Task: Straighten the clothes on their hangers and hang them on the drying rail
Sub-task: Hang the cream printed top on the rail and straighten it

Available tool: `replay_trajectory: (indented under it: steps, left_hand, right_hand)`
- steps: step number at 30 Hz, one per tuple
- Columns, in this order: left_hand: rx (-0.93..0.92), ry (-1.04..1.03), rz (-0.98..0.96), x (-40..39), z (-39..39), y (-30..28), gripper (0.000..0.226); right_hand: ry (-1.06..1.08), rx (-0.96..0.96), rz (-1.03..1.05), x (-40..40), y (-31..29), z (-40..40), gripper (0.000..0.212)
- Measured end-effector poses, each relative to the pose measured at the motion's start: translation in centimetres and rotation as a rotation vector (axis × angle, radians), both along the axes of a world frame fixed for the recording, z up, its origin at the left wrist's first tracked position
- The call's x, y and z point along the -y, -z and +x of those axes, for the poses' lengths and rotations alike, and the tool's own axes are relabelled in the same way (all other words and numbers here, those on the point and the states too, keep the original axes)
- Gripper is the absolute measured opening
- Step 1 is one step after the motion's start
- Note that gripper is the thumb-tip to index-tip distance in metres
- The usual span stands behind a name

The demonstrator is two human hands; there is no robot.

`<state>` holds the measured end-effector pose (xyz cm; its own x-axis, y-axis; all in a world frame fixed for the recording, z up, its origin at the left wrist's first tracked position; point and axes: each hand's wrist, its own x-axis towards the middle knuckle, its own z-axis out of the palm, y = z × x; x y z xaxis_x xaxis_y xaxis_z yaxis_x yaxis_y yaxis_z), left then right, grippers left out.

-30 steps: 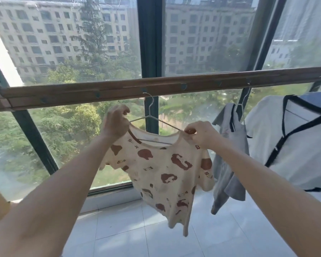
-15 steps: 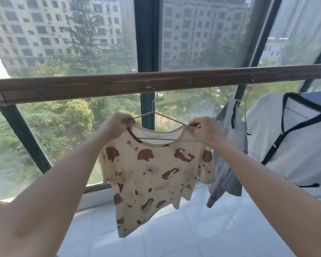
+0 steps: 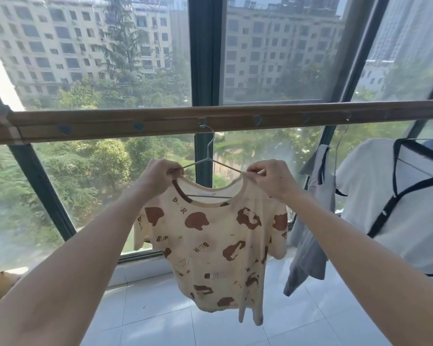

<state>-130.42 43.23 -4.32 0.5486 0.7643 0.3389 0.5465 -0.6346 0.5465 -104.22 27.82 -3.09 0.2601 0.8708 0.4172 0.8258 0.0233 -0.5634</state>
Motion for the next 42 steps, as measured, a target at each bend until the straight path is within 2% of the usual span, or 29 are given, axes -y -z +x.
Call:
replay_trajectory:
  steps: [3,5,7,9,11,12,15,21,25,27,29,32,35,38,42]
  left_hand:
    - [-0.007,-0.012,-0.013,0.0,0.1,-0.2,0.015]
    - [-0.020,-0.008,-0.010,0.2,0.3,-0.2,0.015]
    - [-0.029,-0.001,-0.005,0.4,0.5,-0.2,0.015]
    - [-0.030,0.001,-0.003,0.4,0.5,-0.2,0.015]
    - [-0.030,-0.003,-0.008,0.4,0.5,-0.2,0.016]
    - [-0.030,-0.007,-0.010,0.4,0.5,-0.2,0.016]
    - [-0.032,-0.012,-0.012,0.3,0.6,0.0,0.016]
    - [-0.022,-0.019,-0.008,0.6,0.6,0.3,0.017]
    - [-0.015,-0.015,-0.003,0.6,0.7,0.4,0.017]
    - [-0.028,0.000,-0.004,0.7,0.7,0.4,0.016]
    - [-0.047,0.024,-0.001,0.9,0.7,0.3,0.017]
    - [-0.162,0.016,-0.027,0.6,-0.9,0.8,0.010]
    - [-0.365,-0.083,-0.015,-0.3,-3.7,1.7,0.002]
    - [-0.405,-0.177,-0.008,-0.9,-6.3,2.4,0.015]
    - [-0.408,-0.245,-0.044,-1.4,-8.2,3.6,0.019]
  right_hand:
    - [-0.023,0.090,-0.216,0.1,-0.1,0.5,0.019]
    - [-0.017,0.085,-0.293,0.5,-0.1,1.0,0.022]
    - [-0.006,0.082,-0.427,1.2,-0.4,1.7,0.040]
    - [0.032,0.215,-0.678,1.8,-0.5,2.6,0.054]
    - [0.100,0.298,-0.857,2.5,-0.1,3.7,0.042]
    - [0.138,0.305,-0.874,2.8,0.0,4.0,0.033]
    - [0.220,0.313,-0.809,3.1,0.1,4.6,0.028]
    - [0.234,0.381,-0.657,3.0,-0.7,4.7,0.017]
    - [0.105,0.387,-0.685,3.1,-0.4,4.1,0.020]
    - [0.026,0.320,-0.561,2.9,0.1,3.7,0.022]
    - [0.008,0.268,-0.395,2.8,0.3,3.4,0.034]
    - [0.012,0.232,-0.337,2.7,0.7,3.1,0.047]
    - [0.053,0.233,-0.350,2.6,1.0,3.4,0.044]
    - [0.065,0.247,-0.365,2.6,1.2,3.7,0.033]
    - [0.052,0.223,-0.350,2.6,1.4,3.9,0.031]
